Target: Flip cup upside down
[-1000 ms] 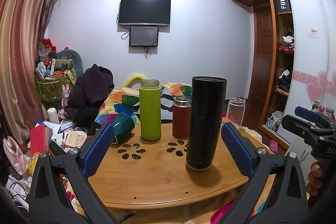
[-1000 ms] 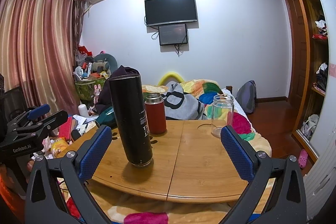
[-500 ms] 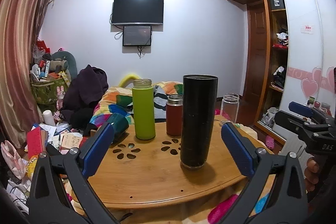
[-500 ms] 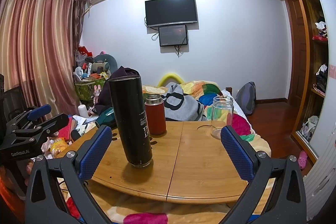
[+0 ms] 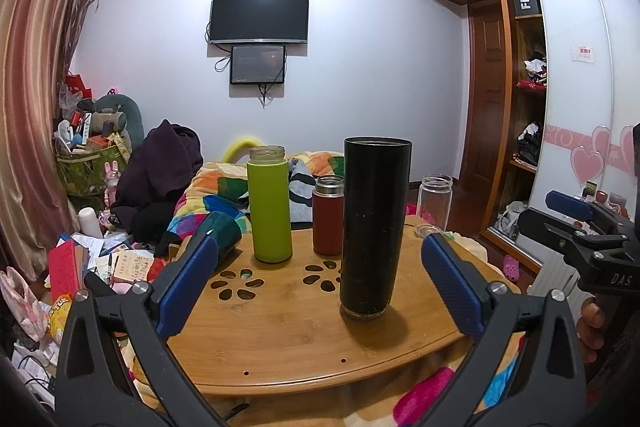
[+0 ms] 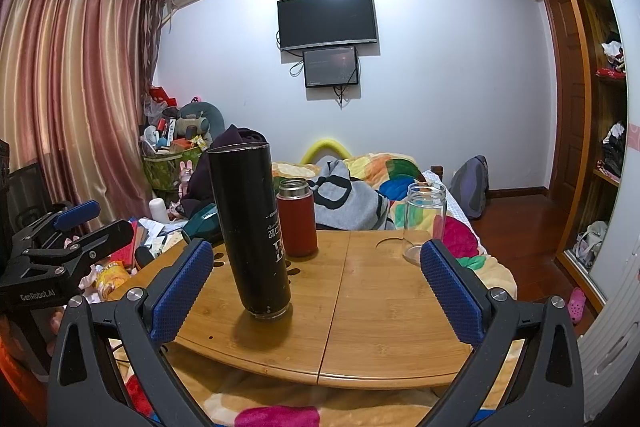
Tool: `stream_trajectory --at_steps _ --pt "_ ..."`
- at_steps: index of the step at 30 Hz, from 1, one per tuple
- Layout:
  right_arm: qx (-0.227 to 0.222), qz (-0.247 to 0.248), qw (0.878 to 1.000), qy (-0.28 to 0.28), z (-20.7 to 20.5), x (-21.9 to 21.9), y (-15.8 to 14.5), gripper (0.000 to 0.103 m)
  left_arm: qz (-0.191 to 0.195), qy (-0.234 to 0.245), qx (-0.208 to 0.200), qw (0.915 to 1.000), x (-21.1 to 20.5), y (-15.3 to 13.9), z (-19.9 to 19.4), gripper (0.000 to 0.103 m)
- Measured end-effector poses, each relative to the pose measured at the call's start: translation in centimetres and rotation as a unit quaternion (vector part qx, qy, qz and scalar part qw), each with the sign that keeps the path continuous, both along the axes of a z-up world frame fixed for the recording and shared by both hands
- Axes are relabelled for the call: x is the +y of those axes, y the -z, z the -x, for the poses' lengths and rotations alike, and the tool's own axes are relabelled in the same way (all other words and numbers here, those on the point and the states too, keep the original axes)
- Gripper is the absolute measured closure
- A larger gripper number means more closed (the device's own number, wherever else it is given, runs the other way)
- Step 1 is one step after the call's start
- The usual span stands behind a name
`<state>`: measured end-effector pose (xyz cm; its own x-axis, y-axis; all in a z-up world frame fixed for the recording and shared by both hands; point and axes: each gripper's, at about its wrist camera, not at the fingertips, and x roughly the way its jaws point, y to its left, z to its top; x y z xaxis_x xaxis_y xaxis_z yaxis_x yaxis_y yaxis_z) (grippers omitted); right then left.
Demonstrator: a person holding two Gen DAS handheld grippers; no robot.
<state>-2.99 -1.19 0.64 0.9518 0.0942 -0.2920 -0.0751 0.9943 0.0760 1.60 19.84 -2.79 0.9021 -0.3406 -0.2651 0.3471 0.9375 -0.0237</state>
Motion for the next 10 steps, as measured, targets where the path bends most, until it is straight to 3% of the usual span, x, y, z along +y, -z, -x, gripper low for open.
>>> stream_trajectory --at_steps 10 --pt "0.002 0.001 1.000 -0.001 -0.06 0.11 0.07 0.000 0.006 -0.001 0.011 0.9999 0.05 0.03 -0.46 0.000"
